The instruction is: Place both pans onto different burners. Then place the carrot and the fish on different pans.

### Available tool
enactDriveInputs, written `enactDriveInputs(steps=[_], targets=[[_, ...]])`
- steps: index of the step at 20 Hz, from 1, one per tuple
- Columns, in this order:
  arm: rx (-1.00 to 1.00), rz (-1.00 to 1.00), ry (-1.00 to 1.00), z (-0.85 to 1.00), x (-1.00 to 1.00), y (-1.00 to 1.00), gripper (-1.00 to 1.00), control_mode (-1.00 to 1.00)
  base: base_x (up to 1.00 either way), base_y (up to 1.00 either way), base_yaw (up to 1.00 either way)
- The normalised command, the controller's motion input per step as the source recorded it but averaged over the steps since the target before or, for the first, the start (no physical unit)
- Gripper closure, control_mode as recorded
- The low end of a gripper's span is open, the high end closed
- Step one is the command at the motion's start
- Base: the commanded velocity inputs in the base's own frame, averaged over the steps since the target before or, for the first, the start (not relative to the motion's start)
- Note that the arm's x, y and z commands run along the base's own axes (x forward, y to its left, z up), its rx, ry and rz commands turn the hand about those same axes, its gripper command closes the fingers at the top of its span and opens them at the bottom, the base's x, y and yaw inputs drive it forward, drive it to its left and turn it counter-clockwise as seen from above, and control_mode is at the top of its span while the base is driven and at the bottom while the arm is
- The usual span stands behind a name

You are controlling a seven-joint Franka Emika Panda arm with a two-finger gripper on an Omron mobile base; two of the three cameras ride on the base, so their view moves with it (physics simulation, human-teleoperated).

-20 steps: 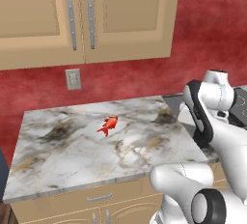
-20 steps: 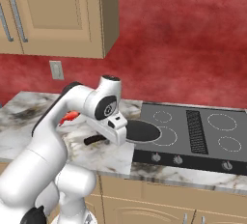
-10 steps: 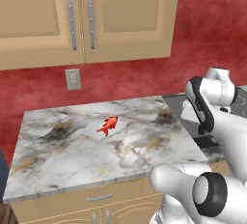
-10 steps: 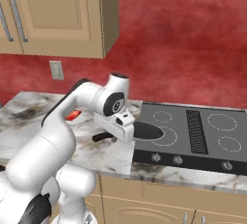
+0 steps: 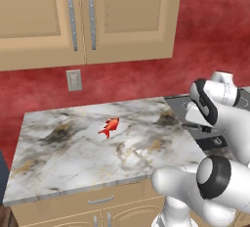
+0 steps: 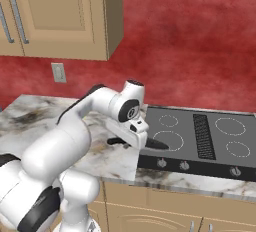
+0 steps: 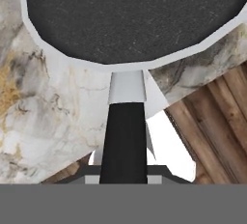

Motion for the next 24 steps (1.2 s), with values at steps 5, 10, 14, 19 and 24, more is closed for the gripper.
enactDriveInputs(steps=[5, 10, 14, 19, 24], targets=[[0.01, 0.0, 0.01, -0.38, 0.26, -0.1, 1.0, -1.0, 0.0, 0.0, 0.0], [0.0, 0.0, 0.02, -0.38, 0.31, -0.08, 1.0, -1.0, 0.0, 0.0, 0.0], [0.0, 0.0, 0.05, -0.33, 0.31, -0.1, 1.0, -1.0, 0.0, 0.0, 0.0], [0.02, 0.0, 0.1, -0.13, 0.35, -0.17, 1.0, -1.0, 0.0, 0.0, 0.0], [0.07, 0.0, 0.13, -0.01, 0.39, -0.29, 1.0, -1.0, 0.0, 0.0, 0.0]])
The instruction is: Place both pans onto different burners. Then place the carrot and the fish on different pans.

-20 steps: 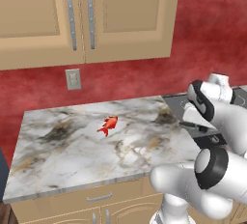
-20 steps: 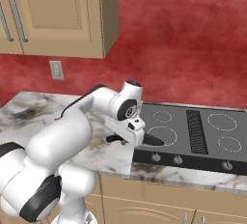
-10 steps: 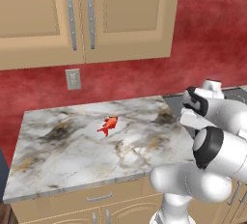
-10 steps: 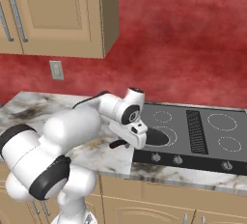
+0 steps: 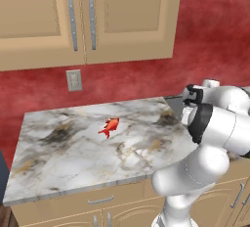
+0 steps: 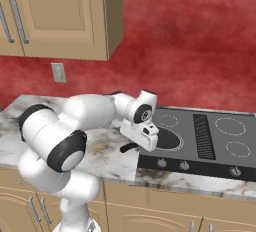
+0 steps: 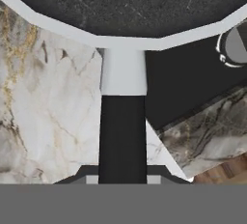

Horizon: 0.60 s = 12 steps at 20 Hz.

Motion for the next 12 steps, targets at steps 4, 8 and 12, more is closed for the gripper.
enactDriveInputs(steps=[4, 8, 12], targets=[[0.07, 0.0, 0.11, -0.08, 0.35, -0.25, 1.0, -1.0, 0.0, 0.0, 0.0], [0.05, 0.01, 0.12, -0.24, 0.36, -0.13, 1.0, -1.0, 0.0, 0.0, 0.0], [0.02, 0.0, 0.17, -0.48, 0.2, -0.07, 1.0, -1.0, 0.0, 0.0, 0.0]])
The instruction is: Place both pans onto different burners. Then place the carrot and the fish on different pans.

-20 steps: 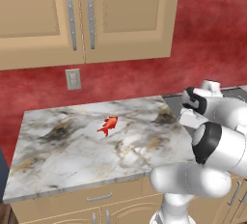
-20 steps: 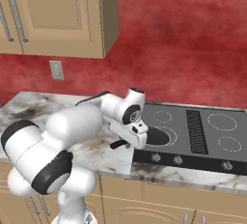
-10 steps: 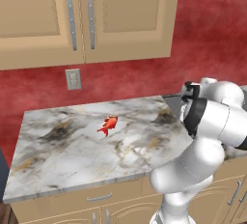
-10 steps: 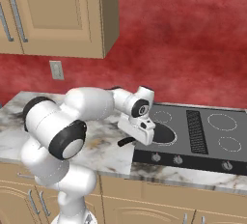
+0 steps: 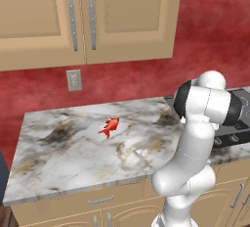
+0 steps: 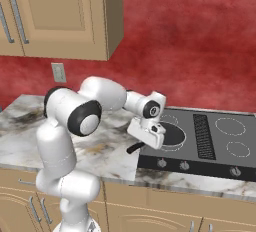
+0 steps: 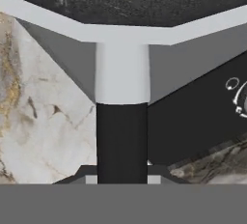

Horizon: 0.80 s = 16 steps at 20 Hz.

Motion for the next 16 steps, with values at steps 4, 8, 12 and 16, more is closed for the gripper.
enactDriveInputs(steps=[4, 8, 12, 16], targets=[[0.0, 0.0, 0.16, -0.52, 0.0, -0.06, 1.0, -1.0, 0.0, 0.0, 0.0], [0.04, 0.0, 0.08, -0.08, -0.16, -0.16, 1.0, -1.0, 0.0, 0.0, 0.0], [0.11, 0.0, 0.09, 0.0, -0.18, -0.09, 1.0, -1.0, 0.0, 0.0, 0.0], [0.13, 0.0, 0.1, -0.04, -0.29, -0.01, 1.0, -1.0, 0.0, 0.0, 0.0]])
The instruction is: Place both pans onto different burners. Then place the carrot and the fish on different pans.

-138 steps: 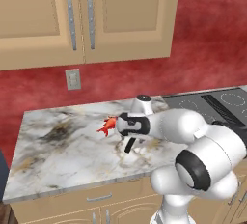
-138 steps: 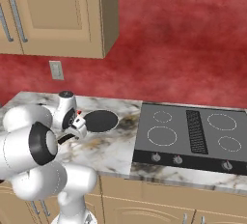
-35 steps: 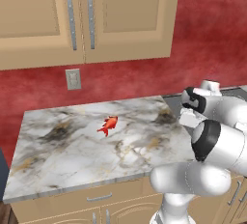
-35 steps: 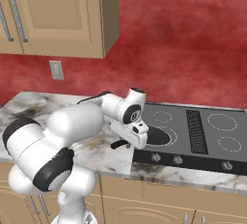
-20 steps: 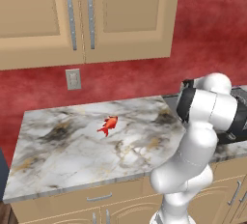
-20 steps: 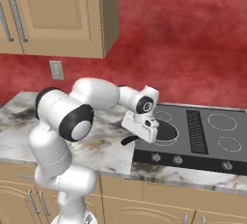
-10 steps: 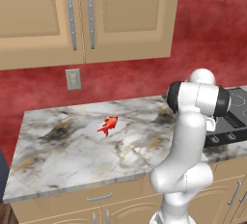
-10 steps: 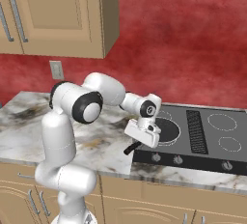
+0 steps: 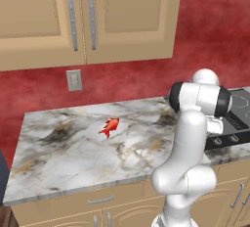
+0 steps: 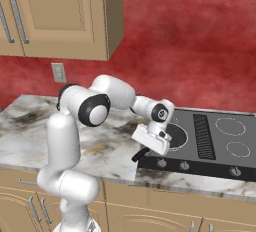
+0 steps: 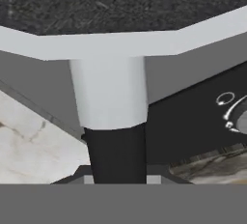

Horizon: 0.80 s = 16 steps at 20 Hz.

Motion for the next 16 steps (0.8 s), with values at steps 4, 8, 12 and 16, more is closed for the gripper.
enactDriveInputs(steps=[4, 8, 12, 16], targets=[[0.12, 0.0, 0.15, -0.21, -0.21, 0.0, 1.0, -1.0, 0.0, 0.0, 0.0], [0.09, 0.0, 0.15, -0.25, -0.11, 0.0, 1.0, -1.0, 0.0, 0.0, 0.0], [0.08, 0.0, 0.13, -0.09, -0.02, 0.0, -1.0, -1.0, 0.0, 0.0, 0.0], [0.1, 0.0, 0.05, 0.18, -0.15, -0.02, -1.0, -1.0, 0.0, 0.0, 0.0]])
